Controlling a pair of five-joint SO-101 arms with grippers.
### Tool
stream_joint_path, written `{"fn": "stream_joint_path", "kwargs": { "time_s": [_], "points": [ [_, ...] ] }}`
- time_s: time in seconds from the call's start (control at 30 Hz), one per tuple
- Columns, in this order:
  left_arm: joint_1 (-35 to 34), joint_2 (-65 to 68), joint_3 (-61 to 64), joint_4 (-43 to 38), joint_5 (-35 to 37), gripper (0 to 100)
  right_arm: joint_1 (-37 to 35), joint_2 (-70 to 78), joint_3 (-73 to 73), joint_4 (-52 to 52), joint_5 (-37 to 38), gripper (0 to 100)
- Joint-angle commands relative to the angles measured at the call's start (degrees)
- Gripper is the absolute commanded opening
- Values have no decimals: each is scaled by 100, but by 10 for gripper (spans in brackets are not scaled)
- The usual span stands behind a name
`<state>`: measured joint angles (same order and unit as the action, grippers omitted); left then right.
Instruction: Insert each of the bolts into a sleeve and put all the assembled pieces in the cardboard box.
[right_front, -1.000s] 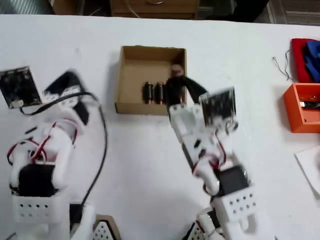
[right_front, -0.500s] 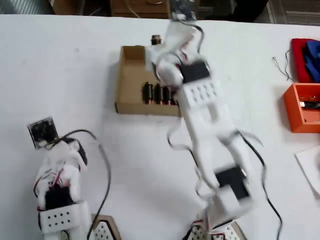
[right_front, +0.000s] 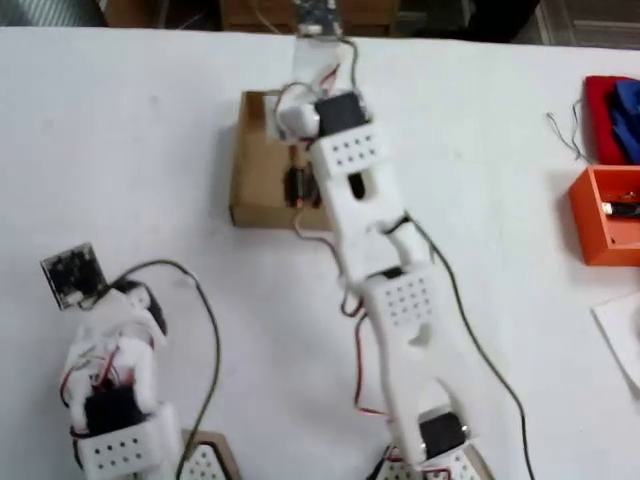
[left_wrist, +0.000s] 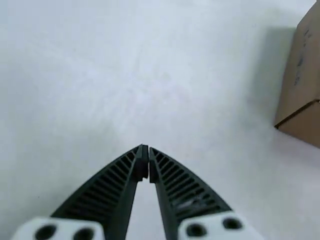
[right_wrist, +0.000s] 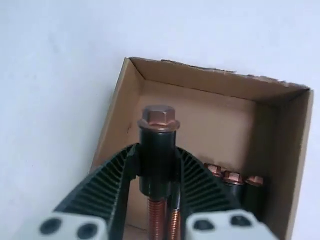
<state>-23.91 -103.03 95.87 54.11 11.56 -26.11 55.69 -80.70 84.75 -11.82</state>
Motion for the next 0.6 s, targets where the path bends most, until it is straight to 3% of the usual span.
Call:
{"fn": "stream_joint_path", "kwargs": {
  "time_s": [0.0,0.57],
  "points": [
    [26,-79,119,26,-35,31,-40,57,-457,48,-343,21],
    [26,-79,119,281,-35,31,-119,356,-448,-66,-484,21]
  ]
}}
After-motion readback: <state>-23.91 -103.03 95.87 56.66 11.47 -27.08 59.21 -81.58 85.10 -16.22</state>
